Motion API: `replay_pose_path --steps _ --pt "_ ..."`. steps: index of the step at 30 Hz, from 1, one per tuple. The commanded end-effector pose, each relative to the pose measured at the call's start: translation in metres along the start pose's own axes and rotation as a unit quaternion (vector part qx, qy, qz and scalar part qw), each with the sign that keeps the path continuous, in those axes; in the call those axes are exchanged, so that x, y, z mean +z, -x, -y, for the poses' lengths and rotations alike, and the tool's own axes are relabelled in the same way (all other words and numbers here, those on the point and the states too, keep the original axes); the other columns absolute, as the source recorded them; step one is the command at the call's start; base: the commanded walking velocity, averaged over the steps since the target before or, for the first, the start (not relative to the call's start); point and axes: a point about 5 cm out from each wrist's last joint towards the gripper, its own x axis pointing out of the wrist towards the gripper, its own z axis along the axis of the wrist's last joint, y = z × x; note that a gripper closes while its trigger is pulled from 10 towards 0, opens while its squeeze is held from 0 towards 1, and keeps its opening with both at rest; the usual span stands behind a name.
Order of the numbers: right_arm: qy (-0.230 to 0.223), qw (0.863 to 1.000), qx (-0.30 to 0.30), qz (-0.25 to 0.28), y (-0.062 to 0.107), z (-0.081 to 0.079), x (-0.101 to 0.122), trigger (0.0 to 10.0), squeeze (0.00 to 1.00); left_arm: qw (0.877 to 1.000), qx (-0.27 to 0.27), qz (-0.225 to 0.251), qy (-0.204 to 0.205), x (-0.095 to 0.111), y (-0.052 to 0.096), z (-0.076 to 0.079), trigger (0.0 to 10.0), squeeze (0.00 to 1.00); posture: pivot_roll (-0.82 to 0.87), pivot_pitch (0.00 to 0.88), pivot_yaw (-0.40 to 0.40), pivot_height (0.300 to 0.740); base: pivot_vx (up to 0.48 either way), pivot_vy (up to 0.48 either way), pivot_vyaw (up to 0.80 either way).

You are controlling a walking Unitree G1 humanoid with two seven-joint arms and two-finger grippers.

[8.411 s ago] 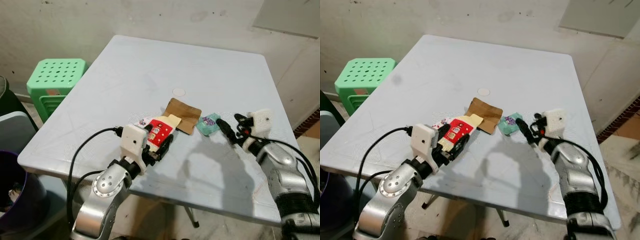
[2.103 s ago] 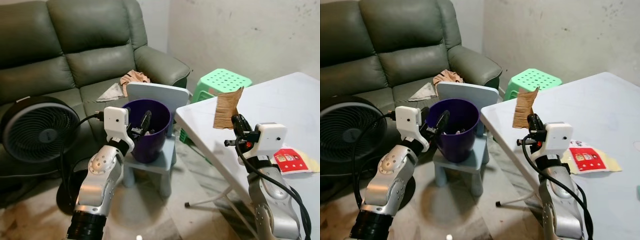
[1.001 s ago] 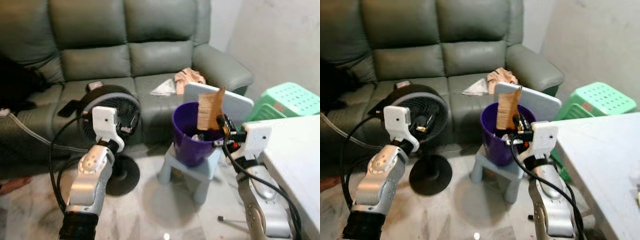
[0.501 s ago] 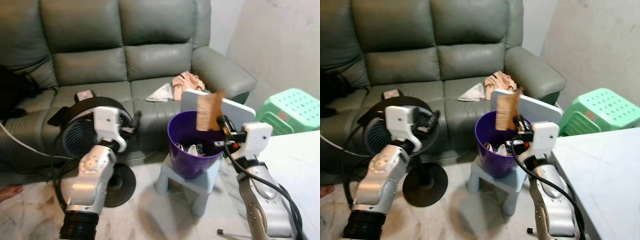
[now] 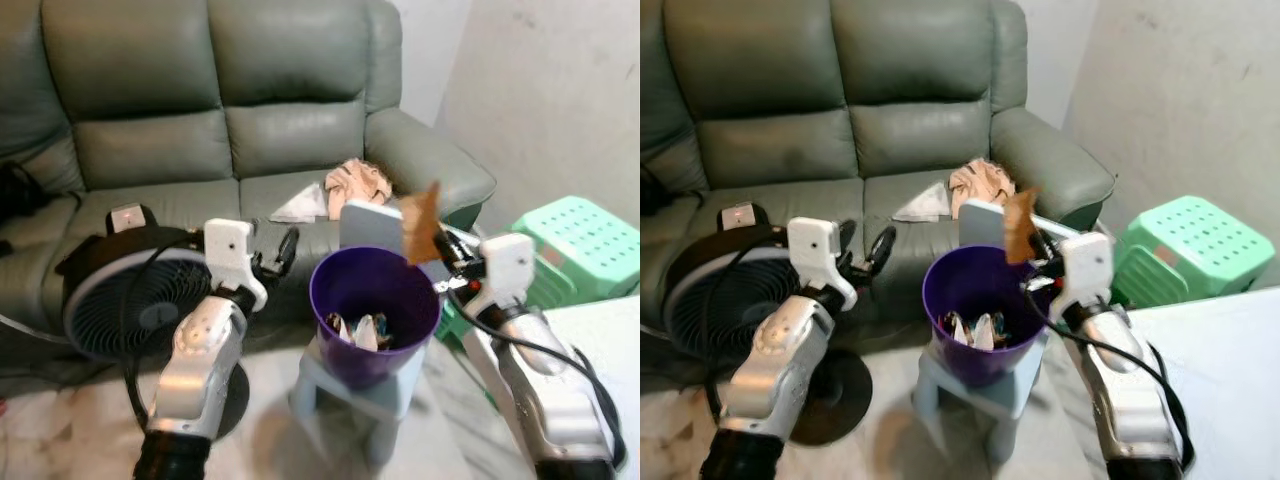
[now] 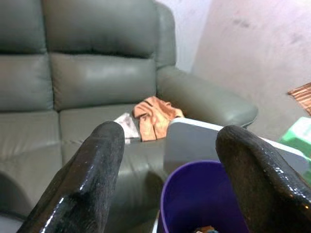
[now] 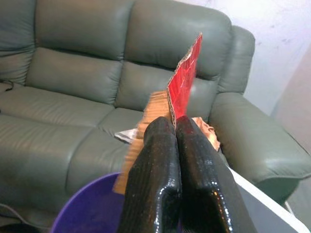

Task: Picking trash to rubbish bin

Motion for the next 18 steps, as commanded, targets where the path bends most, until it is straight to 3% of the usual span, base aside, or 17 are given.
replay_pose_path --steps 1,4,9,18 --pt "0.018 1.000 0.007 -0.018 -0.005 0.012 -0.005 10.0 0.00 1.000 -0.022 0.010 0.005 0.002 0.003 0.014 10.0 0.00 0.00 0.089 -0.048 0.740 0.000 0.000 0.00" --pt "0.033 0.999 0.020 -0.024 -0.011 0.013 -0.007 10.0 0.00 0.999 -0.037 0.009 0.007 -0.001 0.007 0.020 10.0 0.00 0.01 0.090 -0.049 0.740 0.000 0.000 0.00" --pt "0.052 0.995 0.065 -0.057 -0.027 0.010 -0.020 10.0 0.00 0.995 -0.096 0.011 -0.013 -0.005 0.021 0.045 10.0 0.00 0.02 0.102 -0.058 0.740 0.000 0.000 0.00" --pt "0.046 0.991 0.077 -0.102 -0.038 0.011 -0.041 10.0 0.00 0.988 -0.156 0.001 -0.008 -0.010 0.043 0.074 10.0 0.00 0.04 0.125 -0.067 0.740 0.000 0.000 0.00"
